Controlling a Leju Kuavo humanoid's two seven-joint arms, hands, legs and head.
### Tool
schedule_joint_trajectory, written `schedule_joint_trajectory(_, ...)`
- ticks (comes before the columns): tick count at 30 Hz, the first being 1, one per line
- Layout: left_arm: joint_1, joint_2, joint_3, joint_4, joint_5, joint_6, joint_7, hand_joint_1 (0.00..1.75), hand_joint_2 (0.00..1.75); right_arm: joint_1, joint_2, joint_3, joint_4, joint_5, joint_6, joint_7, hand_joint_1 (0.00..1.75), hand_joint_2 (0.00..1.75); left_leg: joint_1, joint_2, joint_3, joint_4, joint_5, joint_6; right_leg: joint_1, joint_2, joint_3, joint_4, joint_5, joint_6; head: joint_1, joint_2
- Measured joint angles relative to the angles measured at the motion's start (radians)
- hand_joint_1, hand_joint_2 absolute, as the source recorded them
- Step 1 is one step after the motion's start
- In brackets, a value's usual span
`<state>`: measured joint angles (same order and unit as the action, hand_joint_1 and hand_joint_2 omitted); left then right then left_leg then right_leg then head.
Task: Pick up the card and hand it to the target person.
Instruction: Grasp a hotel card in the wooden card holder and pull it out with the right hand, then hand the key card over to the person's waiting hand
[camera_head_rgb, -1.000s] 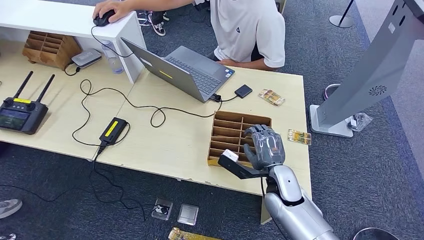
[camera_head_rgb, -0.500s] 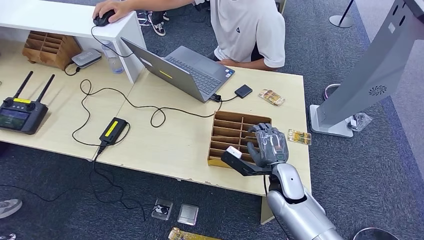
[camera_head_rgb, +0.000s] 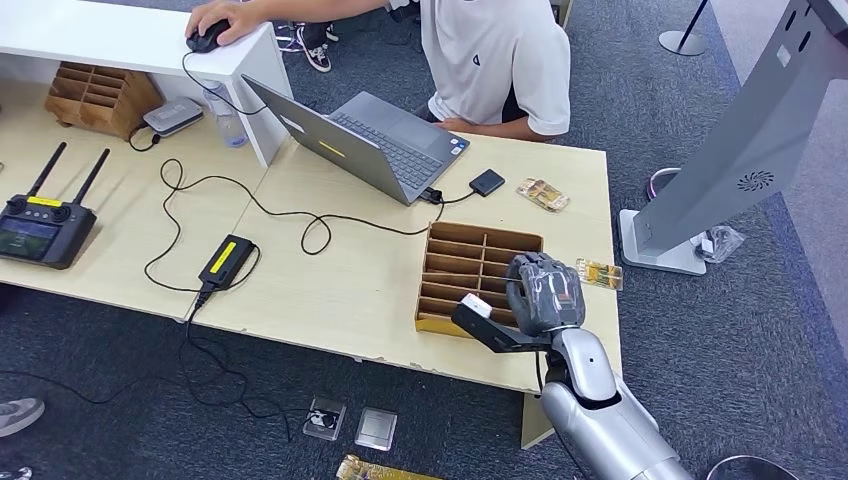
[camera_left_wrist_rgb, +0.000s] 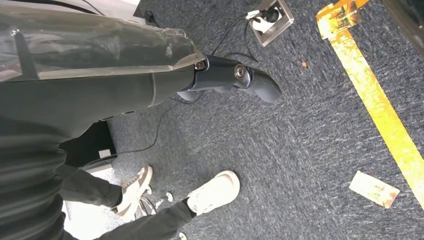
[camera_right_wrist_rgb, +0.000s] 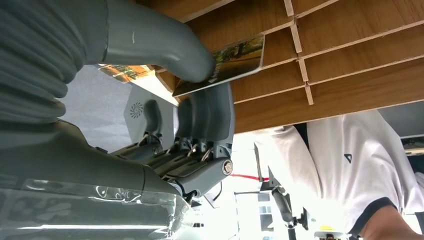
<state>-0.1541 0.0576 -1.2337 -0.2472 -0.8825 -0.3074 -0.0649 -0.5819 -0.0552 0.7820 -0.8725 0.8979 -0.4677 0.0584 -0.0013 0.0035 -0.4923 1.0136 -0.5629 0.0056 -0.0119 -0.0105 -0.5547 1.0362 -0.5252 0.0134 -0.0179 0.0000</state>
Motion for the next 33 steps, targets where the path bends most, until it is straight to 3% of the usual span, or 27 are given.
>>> schedule_joint_trajectory(17, 0.0, 0.0, 0.0, 0.004, 0.006, 0.003, -0.002, 0.0, 1.75, 0.003, -0.006, 0.001, -0.023, -0.009, -0.067, 0.003, 1.75, 1.75, 0.0, 0.0, 0.0, 0.0, 0.0, 0.0, 0.0, 0.0, 0.0, 0.0, 0.0, 0.0, 0.0, 0.0)
schedule_joint_trajectory(33, 0.003, 0.0, 0.0, 0.006, 0.012, 0.011, -0.002, 0.0, 1.75, 0.06, -0.07, -0.096, -0.393, 0.023, -0.178, 0.069, 1.75, 1.75, 0.0, 0.0, 0.0, 0.0, 0.0, 0.0, 0.0, 0.0, 0.0, 0.0, 0.0, 0.0, 0.0, 0.0)
